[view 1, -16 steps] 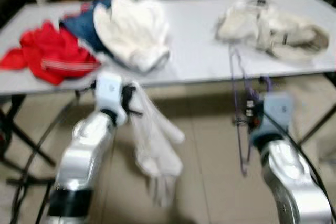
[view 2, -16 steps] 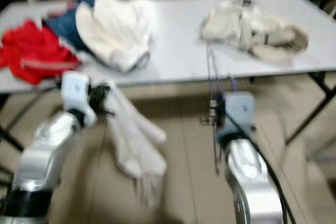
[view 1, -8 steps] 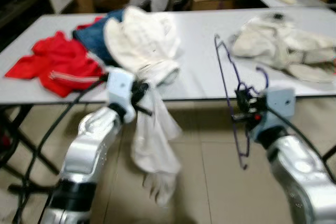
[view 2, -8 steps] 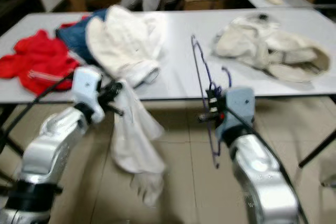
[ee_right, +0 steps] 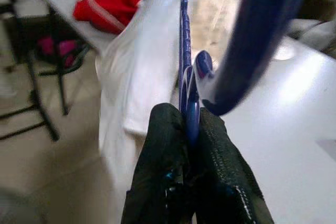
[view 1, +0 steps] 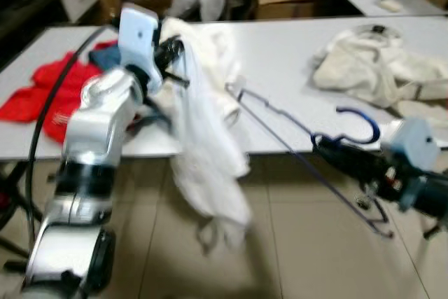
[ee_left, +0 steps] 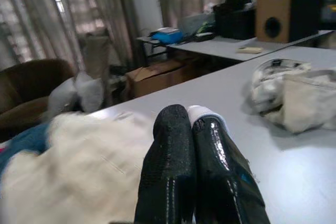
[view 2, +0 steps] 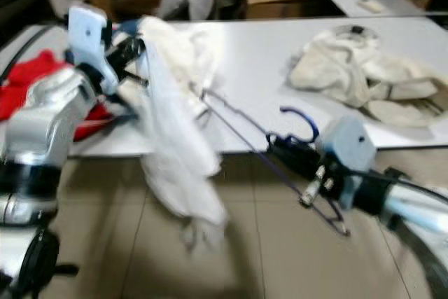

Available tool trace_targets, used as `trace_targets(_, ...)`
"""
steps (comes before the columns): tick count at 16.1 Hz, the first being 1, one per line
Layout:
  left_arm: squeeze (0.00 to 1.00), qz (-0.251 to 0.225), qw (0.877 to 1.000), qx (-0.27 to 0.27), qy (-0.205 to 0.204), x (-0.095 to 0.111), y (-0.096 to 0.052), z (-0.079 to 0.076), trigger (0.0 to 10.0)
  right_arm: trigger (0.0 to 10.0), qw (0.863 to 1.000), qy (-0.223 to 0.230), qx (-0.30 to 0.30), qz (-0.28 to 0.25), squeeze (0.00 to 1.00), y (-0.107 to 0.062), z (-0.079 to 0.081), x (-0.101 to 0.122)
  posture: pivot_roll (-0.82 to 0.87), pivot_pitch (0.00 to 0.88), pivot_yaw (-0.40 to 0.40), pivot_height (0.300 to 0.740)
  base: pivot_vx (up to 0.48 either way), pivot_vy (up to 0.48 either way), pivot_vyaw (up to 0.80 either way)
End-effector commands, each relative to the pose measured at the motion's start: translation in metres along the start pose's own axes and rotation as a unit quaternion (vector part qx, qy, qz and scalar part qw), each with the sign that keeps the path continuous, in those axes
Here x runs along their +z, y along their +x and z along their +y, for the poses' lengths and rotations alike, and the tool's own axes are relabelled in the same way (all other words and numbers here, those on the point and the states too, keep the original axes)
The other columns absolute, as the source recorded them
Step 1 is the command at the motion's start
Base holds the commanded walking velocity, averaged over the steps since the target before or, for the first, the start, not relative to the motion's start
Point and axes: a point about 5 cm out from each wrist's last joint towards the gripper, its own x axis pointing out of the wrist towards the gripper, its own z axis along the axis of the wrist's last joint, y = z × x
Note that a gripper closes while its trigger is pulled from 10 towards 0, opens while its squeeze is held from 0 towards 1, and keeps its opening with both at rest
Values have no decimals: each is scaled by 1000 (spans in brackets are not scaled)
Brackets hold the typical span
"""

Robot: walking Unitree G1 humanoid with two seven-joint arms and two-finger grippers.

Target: Hang hanger

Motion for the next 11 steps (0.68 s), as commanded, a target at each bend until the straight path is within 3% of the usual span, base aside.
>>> trace_targets(1, 0, -20, 1000, 2, 16, 18, 10, -1, 10000, 10000, 999, -7, 31, 0, 0, -3, -1, 7, -23, 0, 65, 740, 364, 0, 0)
trace_targets(5, 0, -58, 998, 15, 31, 51, 21, 14, 10000, 10000, 995, -23, 99, -4, 0, 4, -5, 18, -19, 0, 53, 740, 368, 0, 0)
trace_targets(11, 0, -122, 992, -18, 7, 89, 16, 18, 10000, 10000, 993, -75, 91, -21, 0, 25, -32, 34, -7, 0, 13, 740, 367, 0, 0)
